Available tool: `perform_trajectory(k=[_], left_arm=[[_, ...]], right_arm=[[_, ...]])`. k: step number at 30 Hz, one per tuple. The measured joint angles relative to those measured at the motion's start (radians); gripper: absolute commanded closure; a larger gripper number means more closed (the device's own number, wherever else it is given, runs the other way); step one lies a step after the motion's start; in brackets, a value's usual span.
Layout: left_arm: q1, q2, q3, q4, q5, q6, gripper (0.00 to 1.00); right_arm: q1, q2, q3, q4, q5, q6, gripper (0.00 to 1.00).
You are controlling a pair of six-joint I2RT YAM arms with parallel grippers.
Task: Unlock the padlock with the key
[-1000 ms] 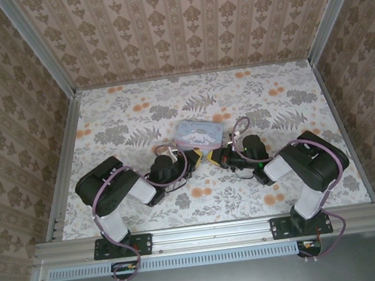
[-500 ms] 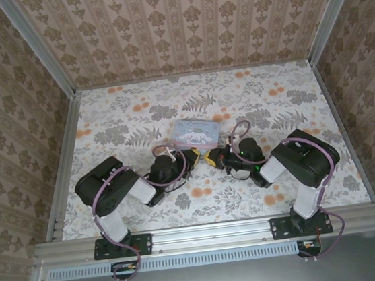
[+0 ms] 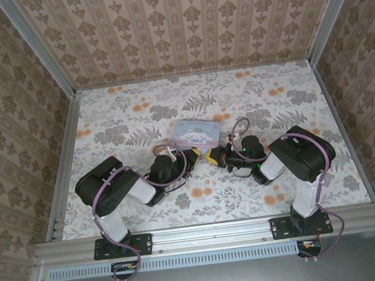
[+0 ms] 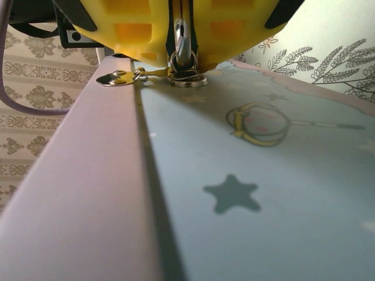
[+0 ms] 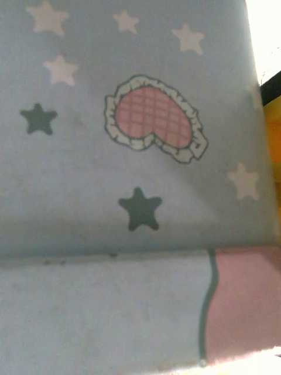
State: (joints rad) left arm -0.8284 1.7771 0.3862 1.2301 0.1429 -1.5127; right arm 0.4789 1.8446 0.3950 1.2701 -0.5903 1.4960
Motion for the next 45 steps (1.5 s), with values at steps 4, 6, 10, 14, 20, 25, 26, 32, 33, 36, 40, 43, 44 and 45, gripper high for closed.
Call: perform_trajectory(k=[4,6,10,14,20,25,26,32,33,36,40,43,44,45], left_arm=[[0.000,0.000,0.000,-0.005,-0.015,0.007,1.00],[0.000,0.000,0.000,-0.010,-0.025,0.010,1.00],[0.000,0.001,0.002,-0.007,-0.033,0.010,1.00],[0.000,0.001,0.005,0.000,-0.031,0.010,1.00],[0.000,0.001,0.005,0.001,-0.017,0.017,1.00],[0.012,0.001,0.005,0.000,-0.006,0.022,1.00],[0.016,0.001,0.005,0.001,0.001,0.023,1.00],[0.019,0.002,0.005,0.001,0.019,0.025,1.00],[0.019,0.002,0.006,0.002,0.020,0.025,1.00],[0.018,-0.002,0.006,-0.007,0.016,0.029,1.00],[0.011,-0.033,0.005,-0.034,-0.012,0.047,1.00],[0.010,-0.074,-0.004,-0.036,-0.027,0.058,1.00],[0.008,-0.093,-0.010,-0.037,-0.034,0.063,1.00],[0.005,-0.109,-0.015,-0.037,-0.043,0.070,1.00]], right_arm=[[0.029,0.002,0.001,0.005,0.042,0.027,1.00],[0.043,-0.002,0.002,0.000,0.070,0.035,1.00],[0.054,-0.034,0.005,-0.049,0.106,0.045,1.00],[0.042,-0.055,0.005,-0.078,0.107,0.030,1.00],[0.010,-0.055,0.021,-0.109,0.050,-0.023,1.00],[-0.002,-0.066,0.068,-0.208,-0.005,-0.109,1.00],[-0.002,-0.074,0.075,-0.234,-0.010,-0.126,1.00],[-0.003,-0.095,0.073,-0.272,-0.012,-0.137,1.00],[-0.001,-0.093,0.064,-0.252,-0.005,-0.124,1.00],[0.011,-0.046,0.033,-0.125,0.023,-0.047,1.00],[0.026,-0.021,0.017,-0.038,0.059,0.011,1.00],[0.026,-0.039,0.017,-0.015,0.061,0.024,1.00],[0.026,-0.049,0.018,-0.012,0.061,0.026,1.00],[0.026,-0.058,0.018,-0.012,0.060,0.027,1.00]])
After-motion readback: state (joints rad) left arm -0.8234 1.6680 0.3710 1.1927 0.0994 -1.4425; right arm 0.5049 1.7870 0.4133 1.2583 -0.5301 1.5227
